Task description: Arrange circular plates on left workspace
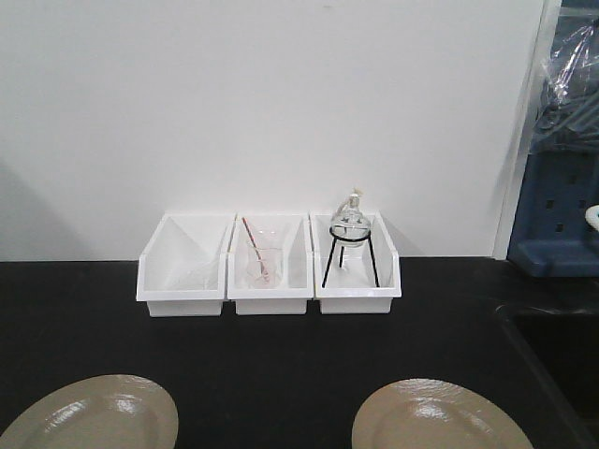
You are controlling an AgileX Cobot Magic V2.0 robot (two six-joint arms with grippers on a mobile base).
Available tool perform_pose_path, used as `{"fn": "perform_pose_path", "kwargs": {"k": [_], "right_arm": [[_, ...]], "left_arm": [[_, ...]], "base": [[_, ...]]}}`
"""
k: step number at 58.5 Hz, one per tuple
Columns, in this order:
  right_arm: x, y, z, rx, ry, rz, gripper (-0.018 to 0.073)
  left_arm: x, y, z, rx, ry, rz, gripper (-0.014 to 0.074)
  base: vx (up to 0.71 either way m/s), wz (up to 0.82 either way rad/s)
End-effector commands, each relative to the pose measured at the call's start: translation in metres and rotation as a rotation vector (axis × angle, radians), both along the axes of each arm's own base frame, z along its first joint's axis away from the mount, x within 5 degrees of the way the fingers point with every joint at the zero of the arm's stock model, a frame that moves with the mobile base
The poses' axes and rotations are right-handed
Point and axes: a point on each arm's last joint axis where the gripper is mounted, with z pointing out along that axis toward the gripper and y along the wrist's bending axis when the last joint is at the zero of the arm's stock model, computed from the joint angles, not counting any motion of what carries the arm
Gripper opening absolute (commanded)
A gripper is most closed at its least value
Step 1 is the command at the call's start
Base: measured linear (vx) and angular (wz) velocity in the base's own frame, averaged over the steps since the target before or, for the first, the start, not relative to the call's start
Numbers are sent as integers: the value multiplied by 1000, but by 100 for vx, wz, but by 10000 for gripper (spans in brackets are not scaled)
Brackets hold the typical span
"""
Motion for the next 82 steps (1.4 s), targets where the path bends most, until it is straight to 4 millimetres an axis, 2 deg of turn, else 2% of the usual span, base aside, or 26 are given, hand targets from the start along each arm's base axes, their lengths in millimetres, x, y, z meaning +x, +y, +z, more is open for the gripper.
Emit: {"fn": "perform_pose_path", "kwargs": {"k": [1,12,18,23,29,33,40,46,51,53,62,71,79,82], "right_arm": [[-2,0,6,-8,-95,-3,0],[-5,0,22,0,-257,3,0],[-10,0,36,65,-345,12,0],[-15,-1,58,133,-396,21,0],[-19,-1,92,132,-411,23,0],[-15,-1,114,114,-391,21,0],[5,0,151,88,-321,16,0],[36,0,173,86,-214,10,0],[64,1,186,86,-113,5,0],[77,1,188,92,-59,3,0],[123,3,187,184,193,7,0],[160,13,173,217,434,83,0],[177,35,161,202,580,321,0],[181,45,156,263,614,438,0]], "left_arm": [[-2,-1,13,13,-177,-10,2],[-7,-2,31,7,-331,-15,2],[-10,-1,43,-47,-369,-12,2],[-15,1,62,-120,-429,-13,2],[-19,1,90,-137,-481,-18,2],[-15,1,110,-138,-474,-18,2],[2,3,148,-156,-433,-20,2],[35,5,174,-196,-270,-25,2],[63,6,185,-255,-104,-32,2],[73,6,190,-274,-50,-34,2],[122,2,186,-351,239,-75,2],[155,-19,173,-359,432,-289,2],[174,-42,159,-476,501,-558,2],[178,-48,157,-517,503,-645,2]], "base": [[0,0],[0,0],[0,0],[0,0],[0,-1],[0,-1],[0,0],[0,0],[0,0],[0,0],[0,0],[0,0],[0,0],[0,0]]}}
